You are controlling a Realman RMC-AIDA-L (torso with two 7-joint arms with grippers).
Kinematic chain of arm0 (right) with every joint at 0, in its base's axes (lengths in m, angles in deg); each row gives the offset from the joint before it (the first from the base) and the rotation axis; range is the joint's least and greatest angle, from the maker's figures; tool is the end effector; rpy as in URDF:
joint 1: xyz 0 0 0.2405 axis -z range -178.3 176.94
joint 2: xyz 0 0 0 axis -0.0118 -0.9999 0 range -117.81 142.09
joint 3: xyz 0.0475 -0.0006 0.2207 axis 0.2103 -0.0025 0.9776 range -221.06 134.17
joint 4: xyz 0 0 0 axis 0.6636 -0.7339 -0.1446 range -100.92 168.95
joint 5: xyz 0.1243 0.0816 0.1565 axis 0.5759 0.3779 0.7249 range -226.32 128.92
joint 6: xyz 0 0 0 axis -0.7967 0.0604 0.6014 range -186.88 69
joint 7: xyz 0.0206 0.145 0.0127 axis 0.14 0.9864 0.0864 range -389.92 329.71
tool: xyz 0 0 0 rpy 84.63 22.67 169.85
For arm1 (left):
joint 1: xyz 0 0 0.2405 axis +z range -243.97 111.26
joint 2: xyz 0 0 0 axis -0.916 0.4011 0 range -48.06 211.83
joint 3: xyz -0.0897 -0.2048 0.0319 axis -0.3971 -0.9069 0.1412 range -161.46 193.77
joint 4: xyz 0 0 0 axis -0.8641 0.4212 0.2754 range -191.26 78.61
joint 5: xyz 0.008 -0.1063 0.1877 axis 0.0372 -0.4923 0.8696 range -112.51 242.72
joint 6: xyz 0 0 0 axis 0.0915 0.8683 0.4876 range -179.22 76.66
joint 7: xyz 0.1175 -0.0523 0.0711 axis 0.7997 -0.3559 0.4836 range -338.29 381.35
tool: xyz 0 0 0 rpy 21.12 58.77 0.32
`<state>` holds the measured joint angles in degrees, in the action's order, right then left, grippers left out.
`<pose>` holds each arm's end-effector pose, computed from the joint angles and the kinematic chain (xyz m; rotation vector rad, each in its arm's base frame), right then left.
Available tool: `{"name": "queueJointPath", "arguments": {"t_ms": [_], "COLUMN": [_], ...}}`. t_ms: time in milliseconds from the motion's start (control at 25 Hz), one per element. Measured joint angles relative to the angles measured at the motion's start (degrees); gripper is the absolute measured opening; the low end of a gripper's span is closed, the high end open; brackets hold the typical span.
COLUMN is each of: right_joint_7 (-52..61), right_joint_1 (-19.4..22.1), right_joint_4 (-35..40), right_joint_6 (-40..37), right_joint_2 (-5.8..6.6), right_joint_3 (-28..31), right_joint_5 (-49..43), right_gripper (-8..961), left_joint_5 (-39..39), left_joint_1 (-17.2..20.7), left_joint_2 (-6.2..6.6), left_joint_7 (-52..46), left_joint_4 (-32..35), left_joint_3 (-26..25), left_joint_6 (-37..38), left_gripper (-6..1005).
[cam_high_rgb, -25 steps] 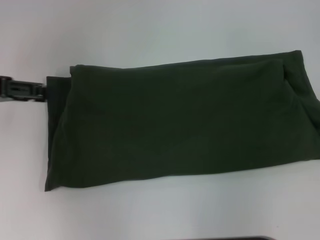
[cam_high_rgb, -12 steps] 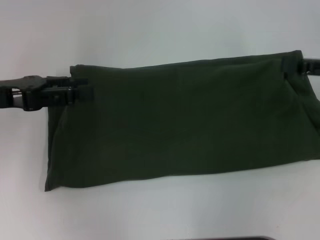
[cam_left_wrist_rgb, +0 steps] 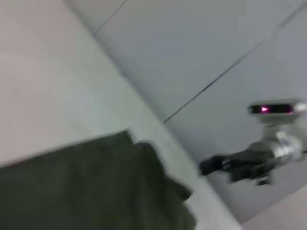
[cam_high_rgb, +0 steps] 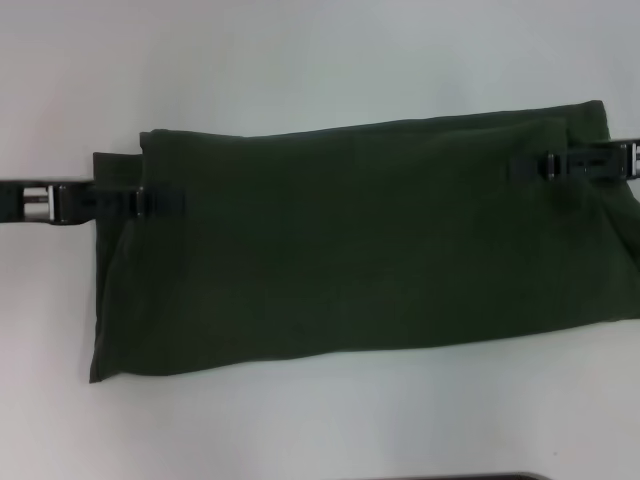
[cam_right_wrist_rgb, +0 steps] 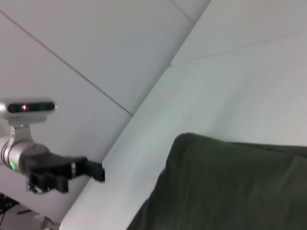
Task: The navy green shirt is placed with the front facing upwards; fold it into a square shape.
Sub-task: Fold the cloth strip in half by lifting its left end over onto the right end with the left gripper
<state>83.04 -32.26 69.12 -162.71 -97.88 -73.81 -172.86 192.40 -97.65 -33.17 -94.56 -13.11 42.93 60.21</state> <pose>0.2647 0.3052 0.0718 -2.6506 1.4856 0.7141 -0.2465 0.2902 0.0673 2.6199 1.4388 0.7217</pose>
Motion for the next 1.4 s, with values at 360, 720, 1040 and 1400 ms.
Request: {"name": "queueJointPath", "arguments": {"t_ms": [360, 720, 1040, 1400], "right_joint_7": [-0.03, -0.54, -0.96, -0.57], "right_joint_1": [0.62, 0.68, 0.69, 1.07], "right_joint_4": [4.08, 5.09, 5.1, 5.07], "right_joint_6": [-1.26, -1.14, -1.22, -1.78], "right_joint_2": [-0.31, -1.75, -2.38, -2.31], "right_joint_3": [0.82, 1.8, 3.36, 4.36], "right_joint_5": [0.43, 0.51, 0.51, 0.51], "right_gripper": [614, 613, 613, 613], "left_joint_5": [9.44, 20.11, 22.97, 24.21], "left_joint_1": [-3.61, -7.64, -7.91, -7.47], "left_joint_2": [4.01, 4.32, 4.63, 4.4], "left_joint_7": [-25.22, -28.73, -29.91, -30.91], "left_joint_4": [-0.36, -5.78, -6.4, -6.86], "left_joint_3": [1.08, 3.43, 5.82, 5.63], "left_joint_6": [-5.91, -15.34, -20.68, -20.81], "left_gripper": [670, 670, 669, 669]}}
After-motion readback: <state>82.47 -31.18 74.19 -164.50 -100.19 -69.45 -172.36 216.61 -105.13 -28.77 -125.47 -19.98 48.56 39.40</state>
